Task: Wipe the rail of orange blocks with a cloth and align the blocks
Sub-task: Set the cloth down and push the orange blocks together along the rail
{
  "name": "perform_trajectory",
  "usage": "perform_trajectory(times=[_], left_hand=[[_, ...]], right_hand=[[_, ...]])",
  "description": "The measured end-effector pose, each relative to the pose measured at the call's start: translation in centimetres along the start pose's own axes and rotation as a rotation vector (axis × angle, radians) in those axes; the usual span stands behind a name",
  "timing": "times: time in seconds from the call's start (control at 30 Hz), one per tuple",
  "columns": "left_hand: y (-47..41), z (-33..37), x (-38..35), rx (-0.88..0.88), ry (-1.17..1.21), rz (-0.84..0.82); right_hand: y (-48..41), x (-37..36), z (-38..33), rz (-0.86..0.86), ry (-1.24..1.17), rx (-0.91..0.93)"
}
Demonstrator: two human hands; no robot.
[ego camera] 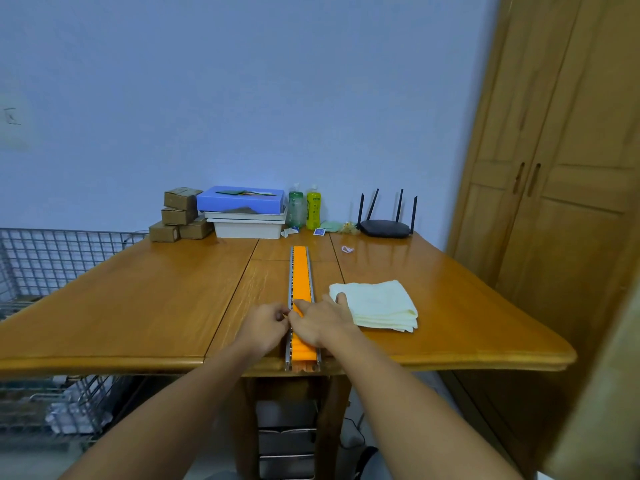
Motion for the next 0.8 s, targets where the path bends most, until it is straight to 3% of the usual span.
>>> perform_trajectory(times=[0.8], left_hand=[[9.3, 2.7, 0.9, -0.065, -0.133, 0.005]], right_hand=[[11.2, 1.0, -1.8, 0.029, 0.139, 0.020]])
Point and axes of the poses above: each hand's wrist, its own y-axis away from the middle knuckle, its own x-axis out of the back of the hand, z = x × y, the point moved 9 cm from there along -y, towards the middle knuckle, and after that the axes turned 2 degrees about -y, right-handed, at the moved point
